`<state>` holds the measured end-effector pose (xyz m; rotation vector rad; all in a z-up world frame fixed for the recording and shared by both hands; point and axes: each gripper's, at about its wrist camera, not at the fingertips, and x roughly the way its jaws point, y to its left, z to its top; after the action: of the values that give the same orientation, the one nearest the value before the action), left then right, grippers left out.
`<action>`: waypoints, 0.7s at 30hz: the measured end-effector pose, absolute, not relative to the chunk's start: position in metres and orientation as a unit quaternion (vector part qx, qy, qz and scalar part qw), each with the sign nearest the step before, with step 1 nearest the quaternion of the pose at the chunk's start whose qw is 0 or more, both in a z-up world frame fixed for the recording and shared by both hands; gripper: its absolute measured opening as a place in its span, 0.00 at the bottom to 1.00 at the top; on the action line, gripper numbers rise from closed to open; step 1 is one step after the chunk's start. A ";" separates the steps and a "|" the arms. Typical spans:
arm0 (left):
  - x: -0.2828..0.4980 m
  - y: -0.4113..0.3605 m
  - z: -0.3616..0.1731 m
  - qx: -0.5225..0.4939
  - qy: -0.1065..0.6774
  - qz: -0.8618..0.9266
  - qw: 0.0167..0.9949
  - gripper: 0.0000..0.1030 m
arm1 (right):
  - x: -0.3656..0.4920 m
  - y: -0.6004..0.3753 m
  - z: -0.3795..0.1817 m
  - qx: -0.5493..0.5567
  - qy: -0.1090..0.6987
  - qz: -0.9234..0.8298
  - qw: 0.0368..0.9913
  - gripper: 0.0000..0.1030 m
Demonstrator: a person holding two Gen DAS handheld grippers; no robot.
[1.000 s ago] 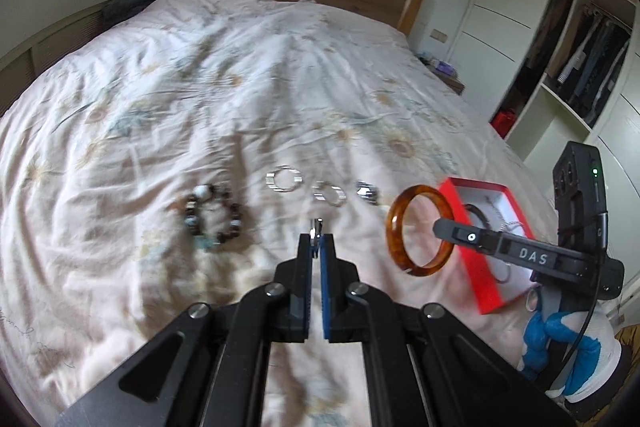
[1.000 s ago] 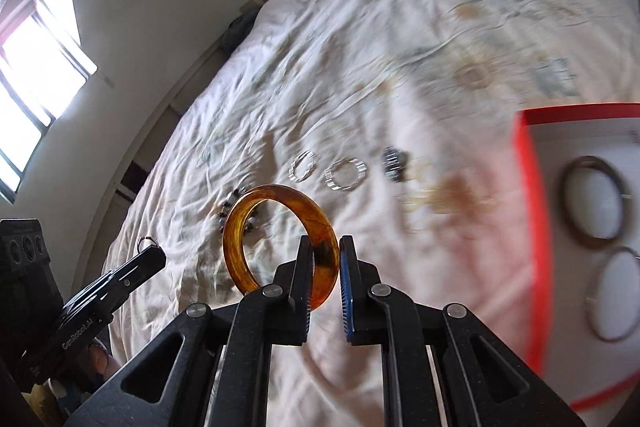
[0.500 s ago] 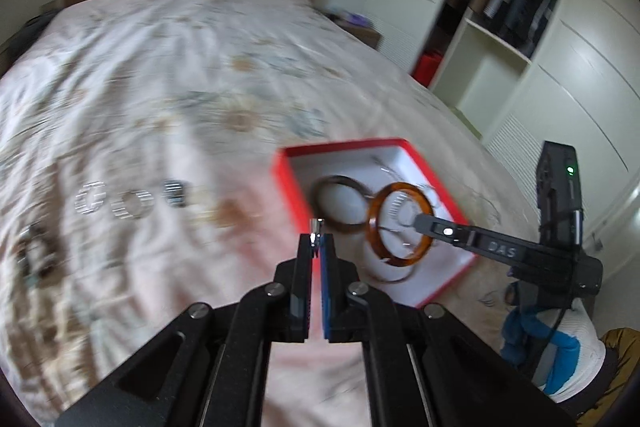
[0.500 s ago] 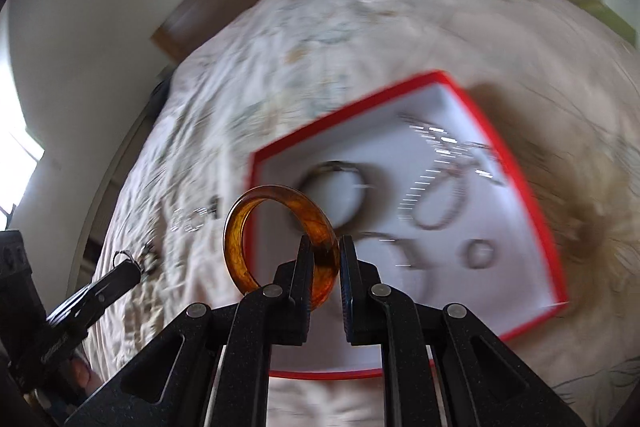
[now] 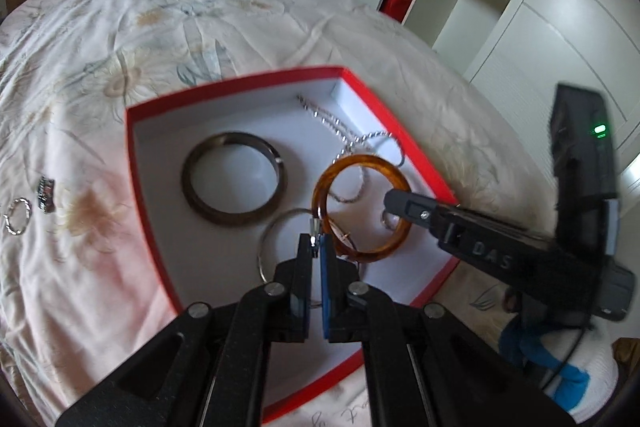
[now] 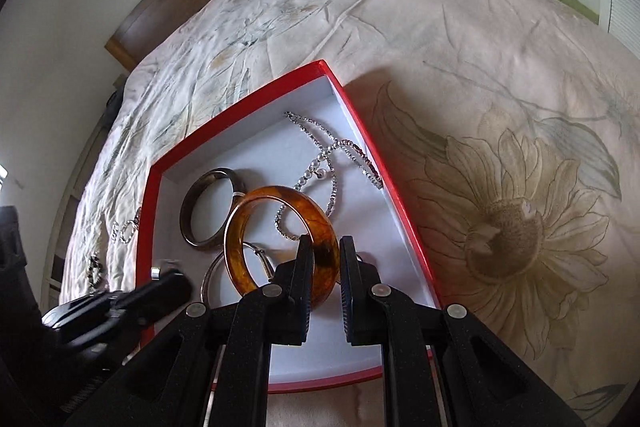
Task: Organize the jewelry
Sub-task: 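Carry the amber bangle in right tool while left tool carries the ring to the red box, then open right tool to drop the amber bangle while left tool releases the ring in the box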
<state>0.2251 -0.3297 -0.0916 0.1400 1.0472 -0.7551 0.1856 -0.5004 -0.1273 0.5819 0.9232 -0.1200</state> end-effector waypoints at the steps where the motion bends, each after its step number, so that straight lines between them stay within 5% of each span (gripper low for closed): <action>1: 0.227 -0.331 -0.095 0.065 0.492 -0.350 0.794 0.03 | 0.186 -0.500 -0.128 0.275 0.441 -0.058 0.852 0.12; 13: 0.233 -0.331 -0.111 0.058 0.523 -0.335 0.781 0.05 | 0.186 -0.497 -0.129 0.275 0.445 -0.077 0.849 0.14; 17: 0.232 -0.329 -0.112 0.050 0.532 -0.333 0.777 0.05 | 0.180 -0.500 -0.122 0.282 0.435 -0.077 0.852 0.38; 21: 0.231 -0.328 -0.110 0.048 0.533 -0.329 0.778 0.05 | 0.172 -0.503 -0.115 0.284 0.427 -0.077 0.855 0.38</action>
<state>0.2312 -0.3279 -0.1096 0.1031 1.1527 -0.7105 0.1716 -0.5025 -0.1153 0.5982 0.8982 -0.1621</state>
